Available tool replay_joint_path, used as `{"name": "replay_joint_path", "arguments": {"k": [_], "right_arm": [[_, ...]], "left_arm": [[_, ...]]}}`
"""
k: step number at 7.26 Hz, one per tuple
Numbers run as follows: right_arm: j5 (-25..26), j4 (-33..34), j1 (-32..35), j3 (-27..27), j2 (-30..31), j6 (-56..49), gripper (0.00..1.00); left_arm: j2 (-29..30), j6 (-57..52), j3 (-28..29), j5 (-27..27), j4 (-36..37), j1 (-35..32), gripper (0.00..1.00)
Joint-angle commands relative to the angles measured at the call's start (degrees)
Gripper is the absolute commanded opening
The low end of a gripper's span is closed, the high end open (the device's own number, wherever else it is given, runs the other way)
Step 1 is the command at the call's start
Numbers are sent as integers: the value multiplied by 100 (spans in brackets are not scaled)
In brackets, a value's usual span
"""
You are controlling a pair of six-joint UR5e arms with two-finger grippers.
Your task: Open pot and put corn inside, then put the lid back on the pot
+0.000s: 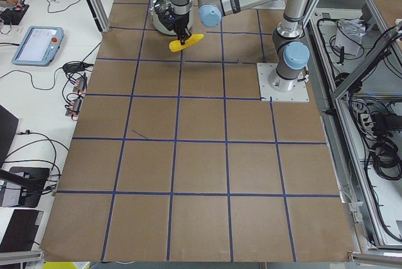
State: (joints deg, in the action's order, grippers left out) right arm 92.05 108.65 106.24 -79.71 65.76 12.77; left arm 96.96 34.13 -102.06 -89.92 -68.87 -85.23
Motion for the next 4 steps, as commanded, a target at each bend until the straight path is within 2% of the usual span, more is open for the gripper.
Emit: {"name": "replay_joint_path", "arguments": {"k": [1, 3, 4], "right_arm": [[-3, -290, -7, 96, 260, 6, 47], [14, -921, -103, 507, 454, -72, 46], [67, -1543, -182, 849, 621, -221, 46]], "left_arm": [[-2, 6, 11, 88, -4, 15, 20], [-28, 49, 71, 237, -117, -3, 20], [-28, 258, 255, 255, -388, -46, 20]]}}
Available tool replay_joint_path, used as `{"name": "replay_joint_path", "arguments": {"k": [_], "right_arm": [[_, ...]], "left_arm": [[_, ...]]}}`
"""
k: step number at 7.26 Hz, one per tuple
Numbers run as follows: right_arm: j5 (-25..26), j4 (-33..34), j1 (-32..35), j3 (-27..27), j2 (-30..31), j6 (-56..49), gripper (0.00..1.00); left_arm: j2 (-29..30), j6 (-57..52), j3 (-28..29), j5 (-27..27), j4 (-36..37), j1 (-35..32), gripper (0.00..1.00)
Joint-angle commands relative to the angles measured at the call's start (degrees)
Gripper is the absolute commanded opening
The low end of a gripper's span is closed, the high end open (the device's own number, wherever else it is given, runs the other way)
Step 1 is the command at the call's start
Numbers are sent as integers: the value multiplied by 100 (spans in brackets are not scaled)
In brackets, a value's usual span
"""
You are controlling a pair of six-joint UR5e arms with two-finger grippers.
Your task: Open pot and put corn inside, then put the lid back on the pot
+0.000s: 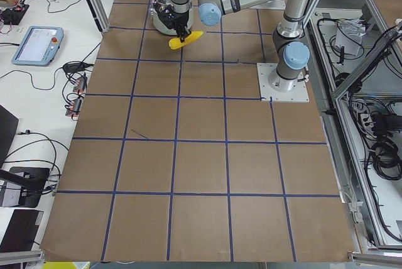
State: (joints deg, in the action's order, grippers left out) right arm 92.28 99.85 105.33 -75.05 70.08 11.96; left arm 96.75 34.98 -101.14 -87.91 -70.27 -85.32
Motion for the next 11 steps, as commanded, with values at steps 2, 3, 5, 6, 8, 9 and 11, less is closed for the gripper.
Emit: {"name": "replay_joint_path", "arguments": {"k": [2, 3, 5, 6, 8, 9, 11], "right_arm": [[151, -1526, -642, 676, 776, -894, 46], [142, -1904, -889, 650, 1118, -1167, 46], [20, -2468, -1076, 571, 1664, -1310, 46], [-138, -2583, -1076, 422, 1875, -1319, 46], [-157, -2428, -1085, -366, 2297, -1442, 44], [-149, -2044, -1094, -849, 2552, -1434, 44], [-140, -1916, -1207, -1292, 2835, -1486, 44]], "left_arm": [[28, 613, 681, 518, -636, -204, 20], [36, 885, 813, 677, -655, -370, 20], [124, 1379, 972, 1099, -638, -590, 20], [133, 1624, 1069, 1153, -637, -722, 20], [142, 2099, 1183, 1398, -550, -933, 20], [220, 2292, 1306, 1399, -550, -1013, 20], [894, 2784, 1936, 1364, -489, -1389, 20]]}}
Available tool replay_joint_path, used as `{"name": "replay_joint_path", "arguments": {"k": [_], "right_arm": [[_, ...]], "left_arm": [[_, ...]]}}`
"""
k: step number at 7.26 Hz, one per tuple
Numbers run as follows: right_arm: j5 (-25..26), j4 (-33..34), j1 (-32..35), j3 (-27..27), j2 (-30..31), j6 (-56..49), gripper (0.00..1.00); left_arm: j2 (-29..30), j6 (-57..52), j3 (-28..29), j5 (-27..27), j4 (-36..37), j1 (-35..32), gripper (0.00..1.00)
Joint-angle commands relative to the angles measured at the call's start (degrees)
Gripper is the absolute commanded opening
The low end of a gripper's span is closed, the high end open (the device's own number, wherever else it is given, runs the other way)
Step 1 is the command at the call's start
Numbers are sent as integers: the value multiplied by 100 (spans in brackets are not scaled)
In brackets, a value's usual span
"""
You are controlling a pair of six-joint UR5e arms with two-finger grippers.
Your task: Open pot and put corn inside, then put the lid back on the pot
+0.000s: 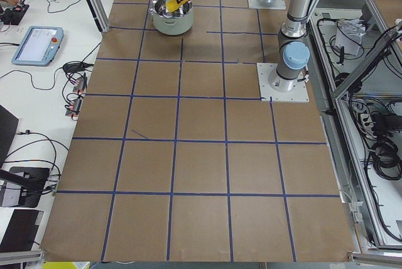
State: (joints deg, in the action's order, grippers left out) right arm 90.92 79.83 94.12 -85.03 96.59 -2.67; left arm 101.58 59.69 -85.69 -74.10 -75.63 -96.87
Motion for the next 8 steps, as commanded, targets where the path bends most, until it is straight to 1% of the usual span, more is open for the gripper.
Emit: {"name": "replay_joint_path", "arguments": {"k": [1, 2, 4, 5, 6, 7, 8], "right_arm": [[-4, 94, -209, -495, 289, -75, 44], [13, 207, -288, -723, 351, -93, 44], [31, 829, -307, -1337, 352, -67, 44], [40, 1145, -272, -1532, 352, -6, 44], [49, 1218, -280, -1473, 334, -5, 44], [49, 1193, -272, -1455, 360, 3, 44], [49, 1210, -272, -1455, 352, -5, 44]], "left_arm": [[755, 541, 708, -52, 48, -401, 20], [985, 674, 825, -52, 74, -524, 20], [1144, 868, 835, -44, 162, -613, 20], [1215, 921, 835, -43, 171, -692, 24], [1320, 939, 835, -52, 337, -780, 42], [1364, 948, 835, -61, 399, -798, 89], [1339, 931, 835, -35, 400, -807, 100]]}}
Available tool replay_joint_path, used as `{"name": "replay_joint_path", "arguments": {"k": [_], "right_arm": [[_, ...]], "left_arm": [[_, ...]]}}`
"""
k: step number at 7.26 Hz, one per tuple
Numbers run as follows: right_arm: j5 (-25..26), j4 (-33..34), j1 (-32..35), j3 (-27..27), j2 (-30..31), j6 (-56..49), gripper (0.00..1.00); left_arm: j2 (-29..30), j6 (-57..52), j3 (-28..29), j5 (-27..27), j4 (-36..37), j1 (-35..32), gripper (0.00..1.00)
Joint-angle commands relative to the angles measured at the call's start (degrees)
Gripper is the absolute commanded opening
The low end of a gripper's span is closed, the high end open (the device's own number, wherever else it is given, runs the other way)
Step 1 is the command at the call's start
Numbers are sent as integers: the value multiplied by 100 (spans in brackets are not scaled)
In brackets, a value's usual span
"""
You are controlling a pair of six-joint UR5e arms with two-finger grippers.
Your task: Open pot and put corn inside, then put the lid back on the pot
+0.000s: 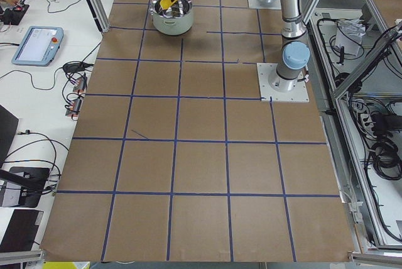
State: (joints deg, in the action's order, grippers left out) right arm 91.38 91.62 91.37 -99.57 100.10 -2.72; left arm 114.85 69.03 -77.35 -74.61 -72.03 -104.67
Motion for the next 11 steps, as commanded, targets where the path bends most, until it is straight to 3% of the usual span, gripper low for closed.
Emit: {"name": "replay_joint_path", "arguments": {"k": [1, 3, 4, 7, 11], "right_arm": [[2, 49, 4, -1, -17, 8, 45], [2, 58, 4, -1, -43, 0, 45], [11, 84, -14, 42, -78, -9, 45], [55, -152, -137, 936, -832, -1, 45], [64, -145, -172, 939, -887, -1, 45]], "left_arm": [[11, -39, 0, 25, 40, -27, 100], [-120, -527, -52, -10, 23, 121, 99], [-295, -1636, -131, -114, -90, 435, 99], [-1120, -4357, -211, -265, -1343, 1543, 100], [-2131, -5951, -210, -933, -2347, 1994, 100]]}}
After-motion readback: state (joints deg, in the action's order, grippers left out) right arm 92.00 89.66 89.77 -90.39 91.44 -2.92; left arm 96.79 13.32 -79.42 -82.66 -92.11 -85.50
